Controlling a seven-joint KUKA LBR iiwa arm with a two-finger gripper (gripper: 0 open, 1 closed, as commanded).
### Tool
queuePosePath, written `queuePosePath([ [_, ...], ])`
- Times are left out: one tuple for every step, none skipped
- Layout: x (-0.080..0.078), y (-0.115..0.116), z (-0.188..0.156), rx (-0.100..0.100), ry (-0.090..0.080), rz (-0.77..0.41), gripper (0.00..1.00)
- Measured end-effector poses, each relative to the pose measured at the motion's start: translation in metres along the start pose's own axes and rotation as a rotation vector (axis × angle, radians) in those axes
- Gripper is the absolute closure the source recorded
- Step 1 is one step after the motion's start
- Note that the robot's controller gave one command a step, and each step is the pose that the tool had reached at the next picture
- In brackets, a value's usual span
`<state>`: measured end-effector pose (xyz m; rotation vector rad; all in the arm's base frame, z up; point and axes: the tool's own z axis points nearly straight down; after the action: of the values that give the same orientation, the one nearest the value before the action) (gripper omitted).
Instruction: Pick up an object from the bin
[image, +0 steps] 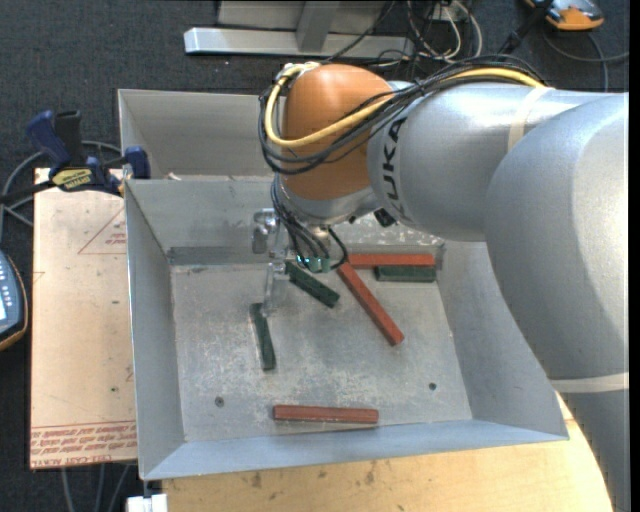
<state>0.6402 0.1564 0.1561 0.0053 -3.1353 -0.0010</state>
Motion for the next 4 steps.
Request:
queuePosePath([
  [0.074,-0.032,0.082,0.001,-0.005,-0.298,0.00],
  [0.116,-0.087,-0.003,0.003,-0.012,-0.238,0.00],
  [0.146,-0.073,0.068,0.000,0.001,-0.310,0.00],
  [0.145,-0.097,0.086,-0.001,-0.015,-0.111,0.00],
])
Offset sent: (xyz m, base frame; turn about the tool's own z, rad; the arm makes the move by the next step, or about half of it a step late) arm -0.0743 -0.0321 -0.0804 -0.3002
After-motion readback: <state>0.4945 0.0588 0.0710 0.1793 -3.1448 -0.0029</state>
